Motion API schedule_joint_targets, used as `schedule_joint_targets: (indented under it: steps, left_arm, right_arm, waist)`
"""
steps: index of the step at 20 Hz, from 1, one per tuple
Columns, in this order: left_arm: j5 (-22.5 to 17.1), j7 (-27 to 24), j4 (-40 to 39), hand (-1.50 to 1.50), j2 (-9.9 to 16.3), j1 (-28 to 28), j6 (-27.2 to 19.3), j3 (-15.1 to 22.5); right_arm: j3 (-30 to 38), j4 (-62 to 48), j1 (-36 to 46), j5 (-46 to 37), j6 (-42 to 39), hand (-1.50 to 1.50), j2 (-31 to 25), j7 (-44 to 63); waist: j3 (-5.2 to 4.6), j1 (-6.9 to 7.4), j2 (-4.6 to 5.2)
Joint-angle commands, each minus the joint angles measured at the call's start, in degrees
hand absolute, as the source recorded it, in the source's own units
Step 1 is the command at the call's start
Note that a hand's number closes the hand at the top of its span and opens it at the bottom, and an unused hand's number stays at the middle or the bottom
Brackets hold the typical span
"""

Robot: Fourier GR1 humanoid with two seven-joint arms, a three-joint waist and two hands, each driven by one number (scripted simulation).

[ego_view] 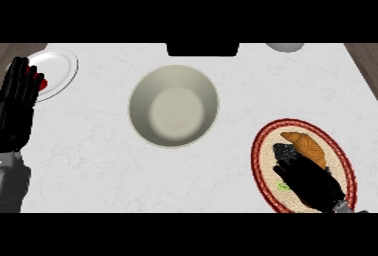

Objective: Pick the sweet potato from the placemat and place it in the bowl

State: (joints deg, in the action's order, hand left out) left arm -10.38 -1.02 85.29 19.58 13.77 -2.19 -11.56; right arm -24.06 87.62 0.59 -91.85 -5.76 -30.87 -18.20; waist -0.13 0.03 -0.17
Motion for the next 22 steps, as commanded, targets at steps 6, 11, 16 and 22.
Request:
schedule_joint_targets:
  steps: [6,11,16,22]
  left_arm:
    - [0.7,-0.5,1.6,0.0,-1.8,0.6,0.1,2.3]
    - [1.9,1.4,1.5,0.0,-1.5,2.0,-0.5,3.2]
    - [-0.5,2.5,1.6,0.0,0.9,2.5,1.4,0.2]
    - [2.2,-0.5,-0.3,0.0,-3.0,1.3,-1.3,2.3]
  right_arm:
    - [28.4,-19.5,17.0,26.4,-8.8,1.5,0.4,-5.7]
    - [34.9,-36.7,29.6,28.0,-5.5,1.5,-5.6,-11.2]
    - [38.2,-44.8,39.4,30.0,-4.7,1.5,-8.1,-14.4]
    - [41.3,-46.8,46.8,36.8,-9.9,1.5,-11.1,-25.6]
  waist:
    - [0.46,3.03,1.56]
    - [0.41,3.43,1.34]
    - [0.23,2.18,0.64]
    - [0.18,1.35,0.48]
